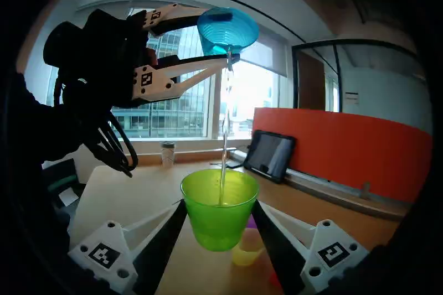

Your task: Pour water

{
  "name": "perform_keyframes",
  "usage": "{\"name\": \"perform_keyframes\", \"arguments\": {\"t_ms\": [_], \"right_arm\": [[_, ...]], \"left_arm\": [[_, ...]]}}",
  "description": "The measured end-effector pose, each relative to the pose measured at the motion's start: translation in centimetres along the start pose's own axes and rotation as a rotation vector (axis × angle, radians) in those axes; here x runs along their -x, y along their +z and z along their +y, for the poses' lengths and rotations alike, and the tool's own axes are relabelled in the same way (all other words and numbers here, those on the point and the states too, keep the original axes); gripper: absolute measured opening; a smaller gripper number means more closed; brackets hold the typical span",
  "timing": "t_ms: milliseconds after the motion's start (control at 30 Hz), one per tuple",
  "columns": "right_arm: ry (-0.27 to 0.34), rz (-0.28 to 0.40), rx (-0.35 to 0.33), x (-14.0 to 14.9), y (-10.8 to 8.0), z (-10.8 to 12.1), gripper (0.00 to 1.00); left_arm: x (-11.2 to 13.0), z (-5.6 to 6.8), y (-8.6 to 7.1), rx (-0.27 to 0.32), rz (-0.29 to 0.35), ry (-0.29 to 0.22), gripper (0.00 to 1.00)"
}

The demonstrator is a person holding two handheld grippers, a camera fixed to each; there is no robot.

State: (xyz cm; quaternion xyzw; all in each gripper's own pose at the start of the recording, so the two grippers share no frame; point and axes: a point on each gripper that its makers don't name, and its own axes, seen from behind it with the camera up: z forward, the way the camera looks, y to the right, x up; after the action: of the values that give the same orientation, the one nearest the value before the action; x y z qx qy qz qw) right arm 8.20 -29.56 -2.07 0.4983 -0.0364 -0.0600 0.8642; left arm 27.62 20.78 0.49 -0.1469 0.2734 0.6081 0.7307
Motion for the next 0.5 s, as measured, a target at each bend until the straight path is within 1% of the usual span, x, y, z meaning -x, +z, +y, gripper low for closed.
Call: {"name": "perform_keyframes", "arguments": {"t_ms": [267,500], "right_arm": [[-0.002,0.0,0.006,0.05,-0.1,0.19,0.87],[-0.002,0.001,0.008,0.02,-0.14,0.33,0.87]], "left_arm": [[-0.53,-0.3,-0.07,-0.014,0.009,0.069,0.85],[-0.93,0.08,-0.06,-0.016,0.014,0.121,0.85]]}}
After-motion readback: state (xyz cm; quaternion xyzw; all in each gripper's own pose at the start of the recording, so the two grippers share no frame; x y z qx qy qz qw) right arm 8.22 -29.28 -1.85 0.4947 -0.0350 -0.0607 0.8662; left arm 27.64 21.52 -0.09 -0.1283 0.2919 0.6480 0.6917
